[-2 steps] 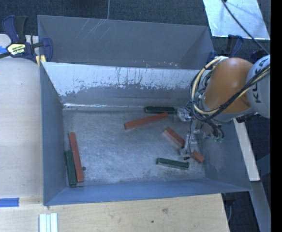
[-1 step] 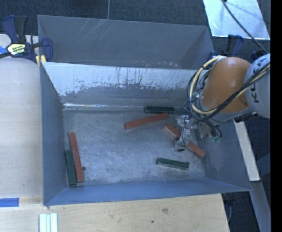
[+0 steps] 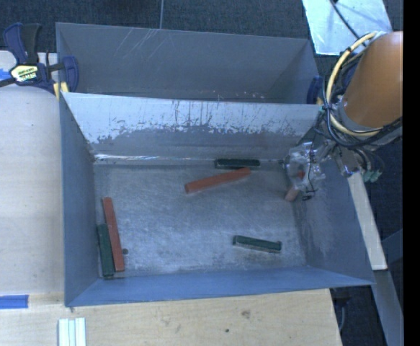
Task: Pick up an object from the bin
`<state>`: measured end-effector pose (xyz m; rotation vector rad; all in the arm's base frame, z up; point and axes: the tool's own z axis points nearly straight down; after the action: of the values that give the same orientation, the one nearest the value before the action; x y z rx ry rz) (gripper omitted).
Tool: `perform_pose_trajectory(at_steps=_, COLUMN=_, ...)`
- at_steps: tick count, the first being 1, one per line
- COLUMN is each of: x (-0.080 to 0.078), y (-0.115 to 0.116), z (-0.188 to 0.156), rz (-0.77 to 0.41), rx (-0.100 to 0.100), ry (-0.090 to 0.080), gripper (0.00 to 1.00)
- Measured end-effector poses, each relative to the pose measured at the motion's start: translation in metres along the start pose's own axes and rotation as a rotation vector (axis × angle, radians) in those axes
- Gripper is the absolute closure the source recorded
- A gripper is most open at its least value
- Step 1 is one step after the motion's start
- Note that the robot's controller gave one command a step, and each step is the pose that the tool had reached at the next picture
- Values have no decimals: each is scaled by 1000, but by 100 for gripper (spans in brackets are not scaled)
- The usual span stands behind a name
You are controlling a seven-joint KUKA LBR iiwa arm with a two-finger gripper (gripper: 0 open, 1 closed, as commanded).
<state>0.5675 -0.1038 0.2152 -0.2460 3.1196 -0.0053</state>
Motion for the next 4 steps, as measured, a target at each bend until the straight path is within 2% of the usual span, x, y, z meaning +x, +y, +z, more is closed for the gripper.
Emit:
perform_pose_trajectory(at_steps=1, x=2, y=0, z=5, rz=3, rx=-4, ry=8, gripper=0)
perform_pose_trajectory(at_steps=2, x=40, y=49, z=125, rz=-227, rx=-9, ry=16, gripper=0)
perform_pose_trajectory(at_steps=3, x=58, y=75, z=145, rz=-296, rx=-8, ry=13, gripper=0)
perform_pose_trajectory(at_steps=4, x=57, y=74, z=144, rz=-294, rx=-6, ry=10, gripper=100)
